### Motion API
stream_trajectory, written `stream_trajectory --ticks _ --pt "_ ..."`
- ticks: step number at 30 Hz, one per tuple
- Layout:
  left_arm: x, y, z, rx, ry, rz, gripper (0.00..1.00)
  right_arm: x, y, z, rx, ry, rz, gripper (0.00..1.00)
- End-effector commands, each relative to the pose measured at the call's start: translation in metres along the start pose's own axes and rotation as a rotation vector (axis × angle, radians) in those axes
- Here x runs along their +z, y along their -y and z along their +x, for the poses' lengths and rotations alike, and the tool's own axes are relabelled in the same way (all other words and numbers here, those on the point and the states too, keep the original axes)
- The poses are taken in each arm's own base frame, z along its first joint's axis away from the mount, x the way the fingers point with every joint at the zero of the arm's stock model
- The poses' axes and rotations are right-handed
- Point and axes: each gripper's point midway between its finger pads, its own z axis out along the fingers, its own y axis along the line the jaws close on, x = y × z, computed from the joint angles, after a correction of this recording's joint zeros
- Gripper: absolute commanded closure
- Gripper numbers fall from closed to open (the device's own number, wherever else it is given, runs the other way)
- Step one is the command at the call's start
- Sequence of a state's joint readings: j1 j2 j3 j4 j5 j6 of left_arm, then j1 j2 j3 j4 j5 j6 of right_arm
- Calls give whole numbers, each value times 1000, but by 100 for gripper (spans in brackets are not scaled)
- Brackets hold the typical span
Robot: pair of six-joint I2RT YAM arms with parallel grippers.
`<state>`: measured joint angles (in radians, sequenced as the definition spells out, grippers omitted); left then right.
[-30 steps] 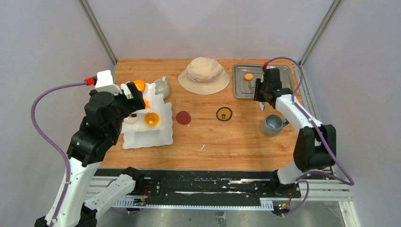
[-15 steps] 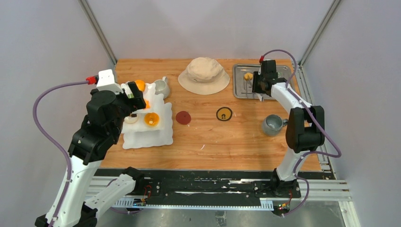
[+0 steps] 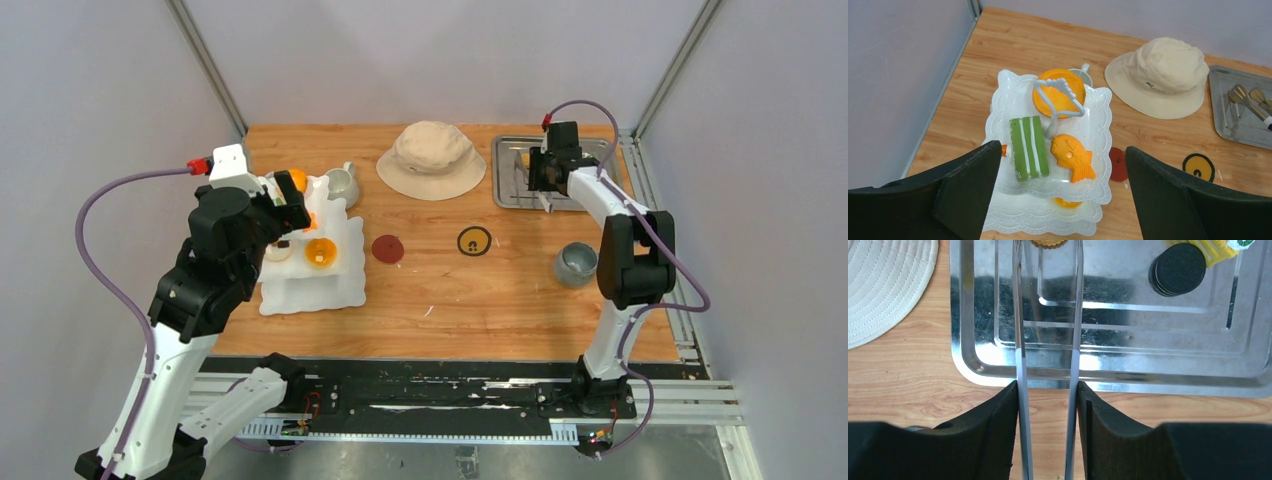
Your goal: Serve the afternoon tea
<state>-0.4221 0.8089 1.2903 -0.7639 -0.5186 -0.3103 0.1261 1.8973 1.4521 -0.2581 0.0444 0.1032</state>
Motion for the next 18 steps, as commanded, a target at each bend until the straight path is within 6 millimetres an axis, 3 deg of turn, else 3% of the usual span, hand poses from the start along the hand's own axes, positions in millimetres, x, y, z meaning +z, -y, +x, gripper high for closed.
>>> stream_trajectory --ticks 1,3,9,18 --pt "-5 1 -19 -26 54 5 2 3 6 -25 -14 55 4 56" --pt "-5 1 -19 -28 54 7 2 4 6 -26 -17 55 5 58" --pt "-5 2 -19 -29 52 9 2 -9 7 -32 -19 68 3 78" --pt "-8 3 -19 -36 55 20 2 -74 9 -27 46 126 0 91"
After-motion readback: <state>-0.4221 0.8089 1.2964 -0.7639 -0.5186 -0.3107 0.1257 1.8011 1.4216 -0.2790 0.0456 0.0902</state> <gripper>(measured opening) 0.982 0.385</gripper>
